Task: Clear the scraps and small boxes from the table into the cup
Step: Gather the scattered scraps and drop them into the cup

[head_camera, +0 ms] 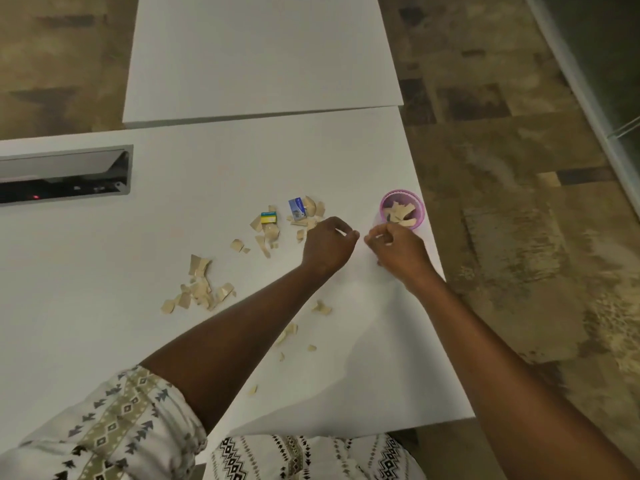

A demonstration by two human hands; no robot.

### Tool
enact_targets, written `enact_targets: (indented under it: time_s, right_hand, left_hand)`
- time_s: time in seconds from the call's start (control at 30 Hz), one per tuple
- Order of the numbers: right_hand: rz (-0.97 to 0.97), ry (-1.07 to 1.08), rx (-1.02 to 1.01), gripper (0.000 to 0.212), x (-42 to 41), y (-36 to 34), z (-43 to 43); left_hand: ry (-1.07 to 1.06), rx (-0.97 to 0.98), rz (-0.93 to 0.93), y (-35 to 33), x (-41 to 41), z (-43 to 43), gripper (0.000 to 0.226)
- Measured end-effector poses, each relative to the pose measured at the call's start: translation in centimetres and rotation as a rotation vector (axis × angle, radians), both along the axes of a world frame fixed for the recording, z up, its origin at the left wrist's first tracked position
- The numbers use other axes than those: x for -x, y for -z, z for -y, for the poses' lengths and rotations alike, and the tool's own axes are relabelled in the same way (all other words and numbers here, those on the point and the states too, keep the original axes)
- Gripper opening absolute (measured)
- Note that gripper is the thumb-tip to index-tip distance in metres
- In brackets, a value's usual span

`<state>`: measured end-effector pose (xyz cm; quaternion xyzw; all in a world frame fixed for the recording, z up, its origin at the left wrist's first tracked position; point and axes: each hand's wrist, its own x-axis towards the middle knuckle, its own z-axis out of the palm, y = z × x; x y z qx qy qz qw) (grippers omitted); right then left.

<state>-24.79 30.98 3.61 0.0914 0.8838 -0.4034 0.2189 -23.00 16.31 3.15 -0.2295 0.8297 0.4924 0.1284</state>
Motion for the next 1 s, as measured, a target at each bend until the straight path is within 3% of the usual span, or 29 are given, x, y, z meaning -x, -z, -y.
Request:
enact_targets:
  time_s: [0.3, 0.57, 0.67, 0.8, 0.87, 1.0]
  right_hand:
    - [0.176, -0.137, -0.243, 0.038, -9.6, 5.0, 3.5]
    - [0.162, -0.308, -0.112, 0.047, -14.1, 6.3, 9.8]
    - [0.127, -0.195, -0.120, 0.043, -14.5, 6.3, 10.4]
    - [0.178, -0.051, -0.213, 0.040, -15.9, 6.6, 9.2]
    - [0.243, 0.021, -0.196, 0.039, -16.9, 6.7, 9.2]
    - [0.335, 0.141, -0.053, 0.034, -18.3, 6.8, 11.7]
  left_hand:
    - [0.166, 0.287, -0.045, 4.8, -12.8, 8.3, 0.038]
    - [0.365, 0.574, -0.047, 7.5, -25.7, 15.6, 0.059]
    - [0.570, 0.649, -0.143, 8.5, -28.8, 16.3, 0.057]
    - [1.013, 0.679, -0.382, 9.7, -31.6, 16.2, 0.063]
    - [1.156, 0.669, -0.373, 10.4, -32.7, 16.5, 0.068]
    - [1.164, 0.673, -0.221, 11.4, -33.3, 18.4, 0.081]
